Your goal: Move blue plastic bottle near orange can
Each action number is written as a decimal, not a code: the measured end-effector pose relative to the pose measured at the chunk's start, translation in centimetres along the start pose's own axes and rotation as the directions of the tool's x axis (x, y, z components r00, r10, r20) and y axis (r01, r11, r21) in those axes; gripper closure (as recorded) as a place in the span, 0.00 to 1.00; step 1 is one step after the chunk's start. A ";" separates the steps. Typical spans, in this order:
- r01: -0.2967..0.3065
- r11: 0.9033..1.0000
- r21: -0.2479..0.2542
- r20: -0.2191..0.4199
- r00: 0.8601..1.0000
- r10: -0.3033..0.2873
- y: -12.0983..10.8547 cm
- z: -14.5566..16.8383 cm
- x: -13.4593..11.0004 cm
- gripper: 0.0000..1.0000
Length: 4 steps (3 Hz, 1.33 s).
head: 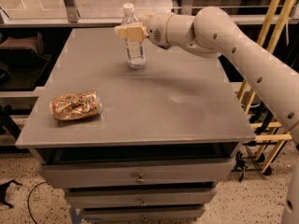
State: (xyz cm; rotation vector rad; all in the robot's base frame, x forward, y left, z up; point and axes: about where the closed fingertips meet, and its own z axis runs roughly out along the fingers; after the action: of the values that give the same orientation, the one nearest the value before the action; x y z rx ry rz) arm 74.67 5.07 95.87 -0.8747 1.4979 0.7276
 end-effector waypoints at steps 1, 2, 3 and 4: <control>0.009 1.000 -0.019 -0.001 1.000 -0.009 0.1 -0.6 -0.4 0.62; 0.034 0.995 -0.089 0.010 0.999 -0.033 1.2 -2.1 -1.4 0.85; 0.053 0.978 -0.204 0.049 0.998 -0.044 4.4 -5.7 -3.4 1.00; 0.050 0.946 -0.319 0.068 0.997 -0.030 9.0 -7.2 -4.4 1.00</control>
Offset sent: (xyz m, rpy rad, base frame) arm -0.0509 -0.0289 0.0369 -0.0140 -0.0544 0.2142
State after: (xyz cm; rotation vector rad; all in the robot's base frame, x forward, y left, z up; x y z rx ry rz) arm 63.34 4.13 100.62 -1.1130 1.3221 0.9775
